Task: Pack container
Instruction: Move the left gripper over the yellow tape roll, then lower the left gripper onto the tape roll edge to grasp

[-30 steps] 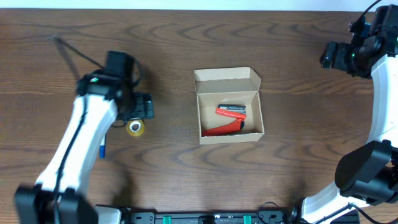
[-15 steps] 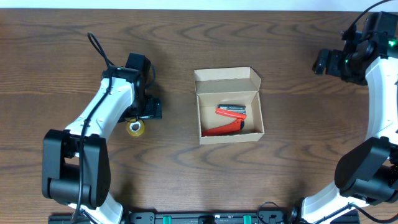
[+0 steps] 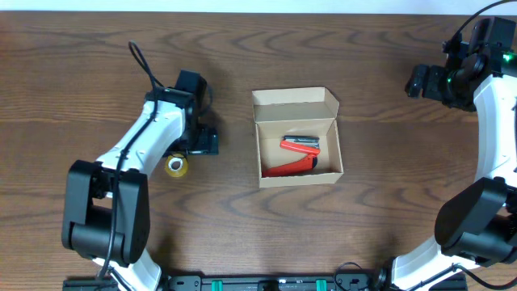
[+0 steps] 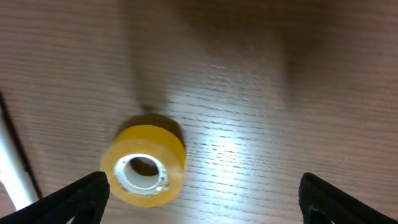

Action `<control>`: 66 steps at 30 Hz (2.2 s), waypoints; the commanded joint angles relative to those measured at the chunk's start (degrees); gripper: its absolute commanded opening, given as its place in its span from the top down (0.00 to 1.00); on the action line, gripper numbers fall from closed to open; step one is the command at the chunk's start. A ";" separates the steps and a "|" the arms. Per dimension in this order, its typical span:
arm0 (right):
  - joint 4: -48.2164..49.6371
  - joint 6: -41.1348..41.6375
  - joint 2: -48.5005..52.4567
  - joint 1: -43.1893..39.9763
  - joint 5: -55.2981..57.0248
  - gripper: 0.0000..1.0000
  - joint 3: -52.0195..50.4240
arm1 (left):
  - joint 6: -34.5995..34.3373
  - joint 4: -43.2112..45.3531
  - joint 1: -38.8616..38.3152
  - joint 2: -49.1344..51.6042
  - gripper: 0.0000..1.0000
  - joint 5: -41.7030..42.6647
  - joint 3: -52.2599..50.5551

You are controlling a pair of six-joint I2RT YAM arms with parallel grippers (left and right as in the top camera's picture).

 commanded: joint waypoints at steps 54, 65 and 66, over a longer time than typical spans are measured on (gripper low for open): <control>-1.18 -1.79 -0.68 0.28 1.25 0.01 -0.33 | -5.81 4.39 -5.33 0.76 0.00 -3.21 -6.69; -1.40 -1.77 -0.68 0.28 1.25 0.01 -0.33 | -5.79 5.60 -2.91 0.76 0.00 -3.34 -7.17; -1.40 -1.77 -0.68 0.28 1.25 0.01 -0.33 | -5.81 5.75 -2.73 0.76 0.00 -3.04 -7.45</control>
